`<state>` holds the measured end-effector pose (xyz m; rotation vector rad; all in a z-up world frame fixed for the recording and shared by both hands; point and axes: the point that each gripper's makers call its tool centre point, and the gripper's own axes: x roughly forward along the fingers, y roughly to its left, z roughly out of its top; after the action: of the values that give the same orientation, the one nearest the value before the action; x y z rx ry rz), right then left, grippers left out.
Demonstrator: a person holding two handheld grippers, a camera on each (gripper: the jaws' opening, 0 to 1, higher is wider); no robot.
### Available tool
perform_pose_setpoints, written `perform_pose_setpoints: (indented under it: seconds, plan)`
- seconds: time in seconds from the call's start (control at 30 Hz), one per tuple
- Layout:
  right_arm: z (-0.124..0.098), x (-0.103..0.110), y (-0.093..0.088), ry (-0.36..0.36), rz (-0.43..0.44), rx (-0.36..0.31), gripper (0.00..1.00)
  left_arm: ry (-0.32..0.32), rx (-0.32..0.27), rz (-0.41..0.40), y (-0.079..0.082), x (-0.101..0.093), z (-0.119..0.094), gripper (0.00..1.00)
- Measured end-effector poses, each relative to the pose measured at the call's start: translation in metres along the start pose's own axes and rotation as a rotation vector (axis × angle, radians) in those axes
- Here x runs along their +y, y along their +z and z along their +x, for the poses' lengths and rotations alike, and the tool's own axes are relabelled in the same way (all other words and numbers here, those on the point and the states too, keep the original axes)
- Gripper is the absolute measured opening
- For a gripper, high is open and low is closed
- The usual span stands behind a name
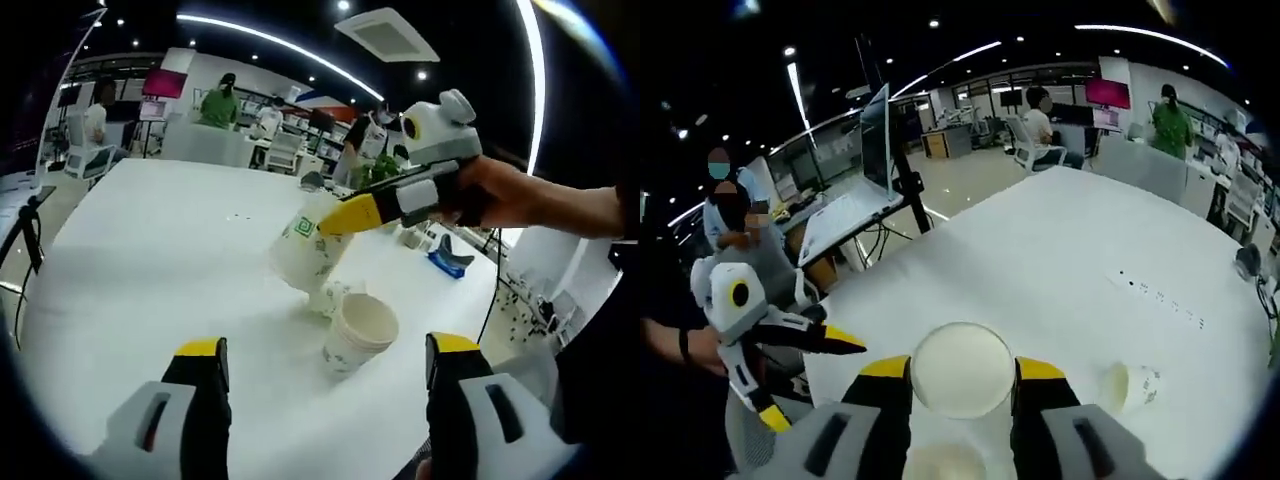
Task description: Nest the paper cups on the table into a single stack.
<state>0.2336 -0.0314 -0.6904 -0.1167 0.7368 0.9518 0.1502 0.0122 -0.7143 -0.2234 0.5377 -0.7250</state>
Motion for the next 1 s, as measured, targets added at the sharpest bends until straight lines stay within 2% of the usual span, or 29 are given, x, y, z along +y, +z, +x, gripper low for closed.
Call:
perform_pose_setpoints:
  seconds: [0.27, 0.43, 0.6, 0.93, 1.0]
  plan:
    - [-0.022, 0.023, 0.005, 0.05, -0.007, -0.052, 0.37, -0.037, -0.025, 0.015, 0.008, -0.01, 0.016, 0.72]
    - [-0.025, 0.036, 0.006, 0.1, 0.006, -0.075, 0.37, -0.059, -0.042, 0.032, 0.011, -0.013, 0.024, 0.66]
    - [-0.026, 0.044, 0.006, 0.15, 0.054, -0.101, 0.37, -0.071, -0.069, 0.044, 0.016, -0.014, 0.025, 0.61]
    - [-0.033, 0.051, 0.007, 0.222, 0.146, -0.144, 0.37, -0.107, -0.125, 0.081, 0.023, -0.018, 0.026, 0.44]
    - [-0.035, 0.056, 0.008, 0.256, 0.173, -0.153, 0.37, -0.116, -0.133, 0.089, 0.024, -0.019, 0.027, 0.41]
